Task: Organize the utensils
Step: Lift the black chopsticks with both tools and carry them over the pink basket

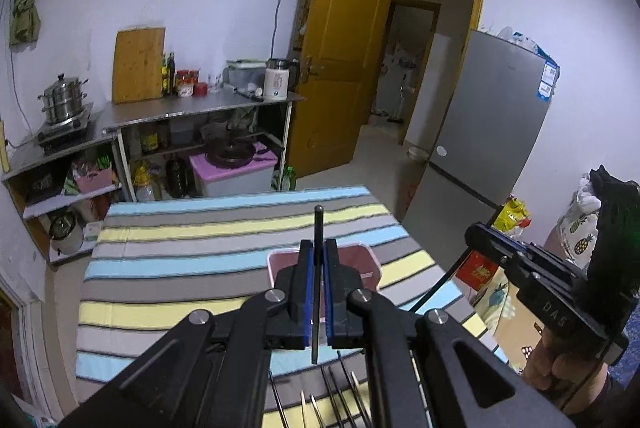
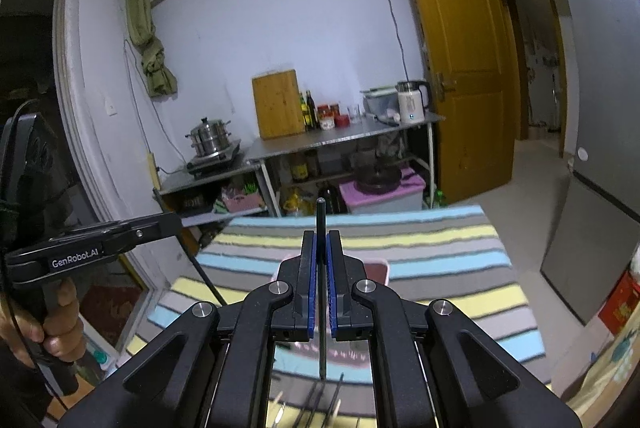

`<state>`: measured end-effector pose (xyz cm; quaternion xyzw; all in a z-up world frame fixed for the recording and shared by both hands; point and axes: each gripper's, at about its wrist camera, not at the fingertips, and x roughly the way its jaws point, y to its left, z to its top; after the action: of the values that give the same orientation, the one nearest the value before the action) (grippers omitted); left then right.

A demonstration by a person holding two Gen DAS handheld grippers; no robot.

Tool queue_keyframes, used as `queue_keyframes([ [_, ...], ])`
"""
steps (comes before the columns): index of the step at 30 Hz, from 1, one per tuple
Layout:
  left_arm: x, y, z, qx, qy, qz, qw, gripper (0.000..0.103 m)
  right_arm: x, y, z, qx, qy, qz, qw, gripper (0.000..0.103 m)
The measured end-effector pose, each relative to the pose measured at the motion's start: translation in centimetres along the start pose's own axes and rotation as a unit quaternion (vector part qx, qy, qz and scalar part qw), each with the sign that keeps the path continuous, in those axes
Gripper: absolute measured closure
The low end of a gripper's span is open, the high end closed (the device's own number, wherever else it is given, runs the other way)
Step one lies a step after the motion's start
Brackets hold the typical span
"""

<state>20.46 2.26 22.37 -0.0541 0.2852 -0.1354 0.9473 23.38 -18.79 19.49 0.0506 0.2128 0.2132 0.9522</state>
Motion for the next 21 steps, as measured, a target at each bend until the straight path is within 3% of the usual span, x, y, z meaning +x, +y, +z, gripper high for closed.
queue_keyframes([
  [11, 1.3, 1.0, 3.3, -0.018, -0.023, 0.003, 0.9996, 0.098, 2.1, 0.9, 2.9, 0.0, -0.029, 0.006, 1.0, 0.099],
  [21, 5.7, 2.8, 1.9, -0.05, 0.003, 0.001, 0.9987, 0.098, 6.8, 0.1, 0.7, 0.02, 0.013, 0.003, 1.0, 0.099],
])
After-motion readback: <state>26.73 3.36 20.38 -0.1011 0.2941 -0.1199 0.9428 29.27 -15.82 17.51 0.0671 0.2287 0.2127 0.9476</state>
